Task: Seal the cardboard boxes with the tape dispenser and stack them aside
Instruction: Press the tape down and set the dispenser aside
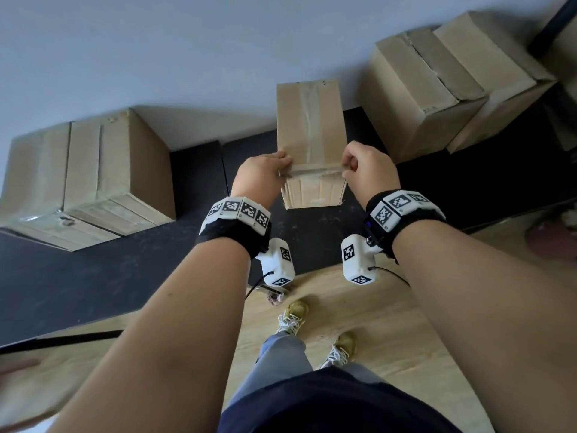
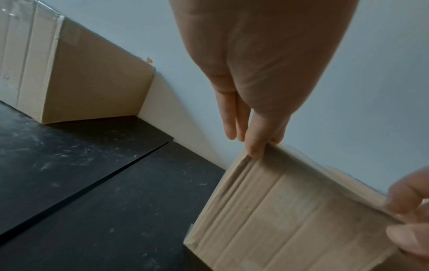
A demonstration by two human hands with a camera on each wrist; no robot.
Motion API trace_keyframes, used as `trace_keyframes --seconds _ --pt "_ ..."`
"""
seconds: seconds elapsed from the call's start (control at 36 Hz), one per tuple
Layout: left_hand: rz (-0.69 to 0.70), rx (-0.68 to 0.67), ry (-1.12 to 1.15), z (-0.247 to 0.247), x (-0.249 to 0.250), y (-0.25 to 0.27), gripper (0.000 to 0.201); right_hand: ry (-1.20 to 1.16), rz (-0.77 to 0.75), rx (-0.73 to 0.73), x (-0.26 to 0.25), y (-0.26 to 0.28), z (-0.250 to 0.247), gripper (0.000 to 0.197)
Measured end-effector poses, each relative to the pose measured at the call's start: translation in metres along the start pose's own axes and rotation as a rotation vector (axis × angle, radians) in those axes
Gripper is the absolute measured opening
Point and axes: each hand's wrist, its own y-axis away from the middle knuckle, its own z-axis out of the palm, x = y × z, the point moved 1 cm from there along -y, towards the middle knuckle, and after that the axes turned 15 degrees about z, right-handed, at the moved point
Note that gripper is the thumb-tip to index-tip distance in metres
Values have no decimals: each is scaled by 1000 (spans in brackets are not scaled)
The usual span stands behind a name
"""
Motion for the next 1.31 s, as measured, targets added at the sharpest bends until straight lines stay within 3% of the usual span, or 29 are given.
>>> trace_keyframes --seconds 0.25,0.47,0.58,0.67,0.78,0.86,0.97,1.14,1.25,1.31 --pt "-80 130 -7 24 6 11 42 4 -19 88 3 3 11 21" --pt "-83 163 62 17 12 16 41 -118 66 16 2 6 6 17" --pt "-174 166 174 8 20 18 47 -146 128 12 -1 10 3 9" --pt "-220 188 206 7 25 18 38 -159 157 12 -2 9 1 20" --pt "-142 135 132 11 22 19 45 -100 89 -33 0 7 -1 23" --pt "-81 98 -23 12 20 16 39 -27 21 -40 0 5 -2 27" --pt "32 -33 -240 12 22 9 35 100 -71 -27 -2 1 -3 25" --pt "59 -218 -441 10 22 -2 42 238 -126 47 -4 3 5 22" --pt "30 -195 -422 17 23 1 45 239 -157 123 1 10 11 15" --pt "23 -71 -341 22 19 5 44 211 -151 147 2 13 12 18"
